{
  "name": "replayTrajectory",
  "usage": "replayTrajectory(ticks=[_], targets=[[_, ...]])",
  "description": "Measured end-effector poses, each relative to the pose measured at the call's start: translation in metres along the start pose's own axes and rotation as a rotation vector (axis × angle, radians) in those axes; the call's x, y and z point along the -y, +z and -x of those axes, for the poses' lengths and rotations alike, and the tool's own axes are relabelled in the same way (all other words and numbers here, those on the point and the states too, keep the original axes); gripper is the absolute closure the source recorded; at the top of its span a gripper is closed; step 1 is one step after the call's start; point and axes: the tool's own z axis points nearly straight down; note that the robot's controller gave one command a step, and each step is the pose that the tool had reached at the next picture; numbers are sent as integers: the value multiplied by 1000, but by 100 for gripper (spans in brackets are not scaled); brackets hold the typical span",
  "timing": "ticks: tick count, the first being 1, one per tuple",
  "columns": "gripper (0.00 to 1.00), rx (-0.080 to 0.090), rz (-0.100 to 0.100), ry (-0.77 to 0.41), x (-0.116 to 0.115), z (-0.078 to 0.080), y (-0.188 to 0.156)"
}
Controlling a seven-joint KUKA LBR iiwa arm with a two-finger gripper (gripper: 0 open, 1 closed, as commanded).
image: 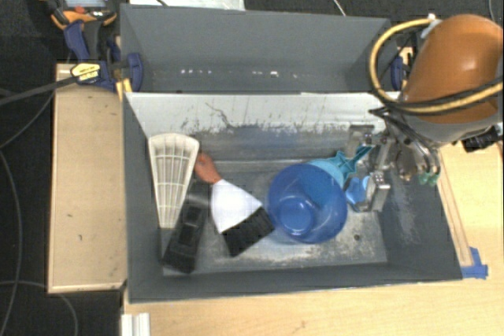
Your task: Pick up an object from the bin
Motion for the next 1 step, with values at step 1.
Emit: replayTrajectory(ticks=[1], targets=[[0,9,-1,-2,0,1,-5]])
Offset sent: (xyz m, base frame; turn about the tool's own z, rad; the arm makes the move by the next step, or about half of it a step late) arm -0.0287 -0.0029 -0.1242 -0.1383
